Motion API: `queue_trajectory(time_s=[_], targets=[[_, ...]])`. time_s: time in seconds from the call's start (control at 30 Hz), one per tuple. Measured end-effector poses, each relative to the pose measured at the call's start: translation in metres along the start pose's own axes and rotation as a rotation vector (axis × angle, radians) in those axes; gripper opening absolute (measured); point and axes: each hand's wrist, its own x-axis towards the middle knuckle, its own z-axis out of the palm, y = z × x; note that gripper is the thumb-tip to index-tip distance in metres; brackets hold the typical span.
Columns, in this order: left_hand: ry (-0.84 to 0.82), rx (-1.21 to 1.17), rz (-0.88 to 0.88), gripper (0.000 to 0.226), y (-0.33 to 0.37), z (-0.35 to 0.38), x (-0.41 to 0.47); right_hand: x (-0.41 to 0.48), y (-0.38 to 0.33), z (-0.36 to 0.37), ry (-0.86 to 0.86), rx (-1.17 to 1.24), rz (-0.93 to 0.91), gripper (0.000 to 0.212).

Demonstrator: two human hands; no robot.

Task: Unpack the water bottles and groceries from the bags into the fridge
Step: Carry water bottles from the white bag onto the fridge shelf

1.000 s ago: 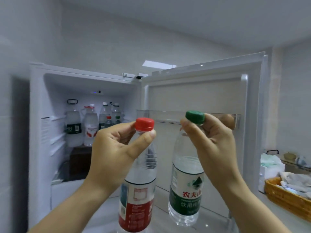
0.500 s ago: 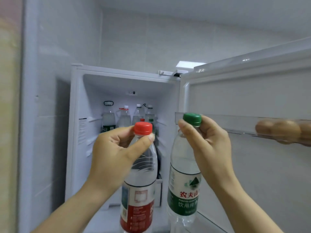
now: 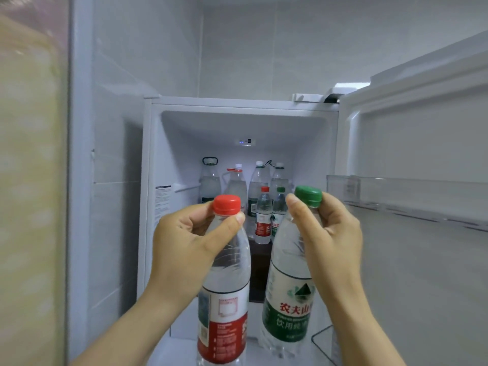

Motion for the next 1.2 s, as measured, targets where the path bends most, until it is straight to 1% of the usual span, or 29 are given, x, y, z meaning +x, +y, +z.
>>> queue_trajectory(time_s=[0.13, 0.27, 0.43, 0.6, 0.7, 0.8, 0.87, 1.03, 1.2], targets=[[0.042, 0.007, -0.024, 0.017, -0.023, -0.003, 0.015, 0.007, 0.028, 0.014, 0.014, 0.017, 0.038, 0.003], [0.038, 0.025, -0.022, 0.009, -0.05, -0.007, 0.037, 0.017, 0.058, 0.033, 0.029, 0.011, 0.047, 0.001], [0.055, 0.031, 0.008, 0.011, -0.085, -0.02, 0.075, 0.037, 0.095, 0.068, 0.053, -0.01, 0.031, 0.001], [0.039, 0.015, 0.063, 0.013, -0.12, -0.031, 0.113, 0.059, 0.13, 0.101, 0.079, -0.032, -0.014, 0.003], [0.019, -0.01, 0.058, 0.011, -0.144, -0.034, 0.132, 0.07, 0.15, 0.114, 0.092, -0.055, -0.023, 0.002], [-0.005, -0.035, 0.03, 0.01, -0.171, -0.032, 0.148, 0.078, 0.169, 0.123, 0.095, -0.092, -0.021, 0.002], [0.0, -0.043, 0.02, 0.014, -0.188, -0.03, 0.159, 0.084, 0.182, 0.129, 0.098, -0.103, -0.016, 0.003], [0.024, -0.069, 0.004, 0.016, -0.224, -0.017, 0.185, 0.107, 0.211, 0.137, 0.094, -0.116, -0.01, 0.005], [0.086, -0.028, 0.009, 0.017, -0.257, 0.004, 0.211, 0.131, 0.243, 0.141, 0.064, -0.098, -0.003, 0.007]])
